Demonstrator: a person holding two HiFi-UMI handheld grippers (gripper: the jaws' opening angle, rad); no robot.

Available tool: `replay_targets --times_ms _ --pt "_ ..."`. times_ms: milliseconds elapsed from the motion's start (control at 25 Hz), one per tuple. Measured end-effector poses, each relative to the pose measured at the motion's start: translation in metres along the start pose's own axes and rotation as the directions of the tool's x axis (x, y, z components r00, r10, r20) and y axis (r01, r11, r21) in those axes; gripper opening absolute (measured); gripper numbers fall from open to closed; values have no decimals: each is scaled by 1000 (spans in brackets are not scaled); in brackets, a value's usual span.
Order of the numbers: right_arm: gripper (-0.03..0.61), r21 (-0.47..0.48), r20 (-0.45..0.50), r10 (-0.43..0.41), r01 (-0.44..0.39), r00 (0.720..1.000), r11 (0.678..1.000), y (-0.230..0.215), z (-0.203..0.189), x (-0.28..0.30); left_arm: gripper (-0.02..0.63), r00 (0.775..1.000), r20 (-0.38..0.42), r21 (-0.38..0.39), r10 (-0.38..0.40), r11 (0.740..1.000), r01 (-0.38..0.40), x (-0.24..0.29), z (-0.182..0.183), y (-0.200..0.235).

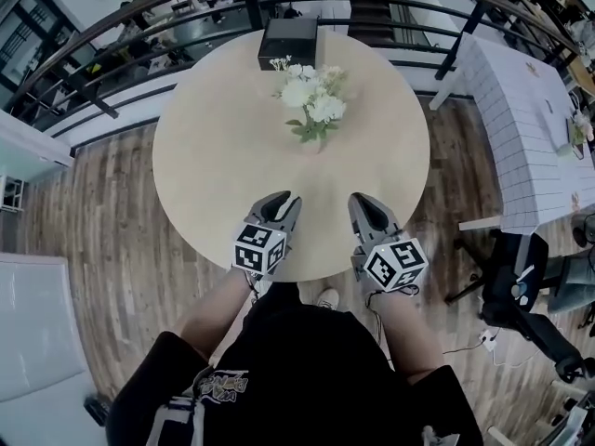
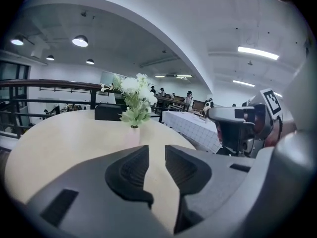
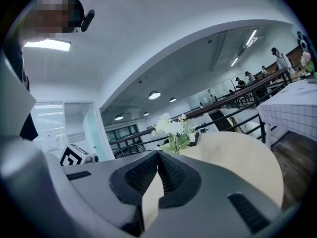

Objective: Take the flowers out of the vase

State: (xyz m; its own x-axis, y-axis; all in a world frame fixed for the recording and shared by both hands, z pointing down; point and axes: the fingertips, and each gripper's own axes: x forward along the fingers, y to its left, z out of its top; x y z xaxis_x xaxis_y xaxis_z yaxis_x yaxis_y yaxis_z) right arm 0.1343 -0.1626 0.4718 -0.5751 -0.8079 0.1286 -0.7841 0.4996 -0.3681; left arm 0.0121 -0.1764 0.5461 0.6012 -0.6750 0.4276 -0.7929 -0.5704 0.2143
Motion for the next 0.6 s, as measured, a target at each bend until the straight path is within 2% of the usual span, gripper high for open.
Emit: replay_targets --times_ms 320,600 --pt "21 8 -37 -32 32 999 999 -24 -11 49 209 1000 -14 59 -10 998 11 70 11 43" --pt "26 26 -59 -39 40 997 999 -40 -21 81 247 999 -24 173 -20 985 24 131 26 72"
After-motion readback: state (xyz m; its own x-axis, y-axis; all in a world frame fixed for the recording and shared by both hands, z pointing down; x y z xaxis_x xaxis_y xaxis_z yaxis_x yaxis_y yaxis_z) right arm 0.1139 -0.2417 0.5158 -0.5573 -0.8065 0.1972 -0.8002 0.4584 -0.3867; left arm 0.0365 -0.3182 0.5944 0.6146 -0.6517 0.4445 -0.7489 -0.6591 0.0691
